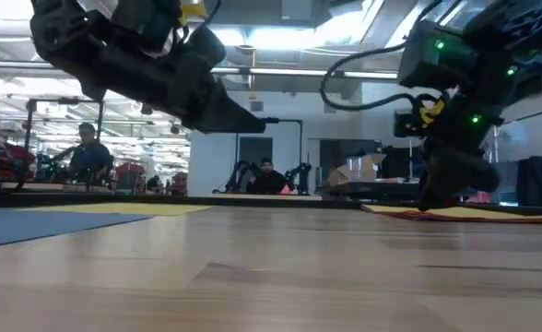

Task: Organize paper
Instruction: Stack the yellow paper on top of the yellow paper

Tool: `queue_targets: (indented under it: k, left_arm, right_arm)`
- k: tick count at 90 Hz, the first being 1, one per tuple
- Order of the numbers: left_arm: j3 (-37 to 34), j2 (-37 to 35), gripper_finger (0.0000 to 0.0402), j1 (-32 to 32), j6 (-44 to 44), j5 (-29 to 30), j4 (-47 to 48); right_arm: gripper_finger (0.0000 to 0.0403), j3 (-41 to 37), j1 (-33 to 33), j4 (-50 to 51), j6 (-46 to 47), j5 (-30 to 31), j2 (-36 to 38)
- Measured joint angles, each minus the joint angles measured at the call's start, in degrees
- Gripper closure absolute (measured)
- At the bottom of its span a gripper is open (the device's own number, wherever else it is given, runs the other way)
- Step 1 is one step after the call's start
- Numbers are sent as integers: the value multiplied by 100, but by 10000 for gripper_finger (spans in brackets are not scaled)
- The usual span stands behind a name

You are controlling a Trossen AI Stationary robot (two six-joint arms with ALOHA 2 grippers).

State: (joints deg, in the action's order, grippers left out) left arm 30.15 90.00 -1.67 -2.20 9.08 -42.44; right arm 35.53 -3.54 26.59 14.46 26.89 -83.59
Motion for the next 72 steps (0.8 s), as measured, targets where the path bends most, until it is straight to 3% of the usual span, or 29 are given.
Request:
queue_targets:
  k: [23, 72]
  left_arm:
    - [0, 0, 402, -4, -84, -15, 87]
    - [0, 0, 402, -4, -82, -11, 133]
  right_arm:
    - [287, 2, 177, -102, -150, -426, 2]
    - [292, -103, 213, -125, -148, -450, 2]
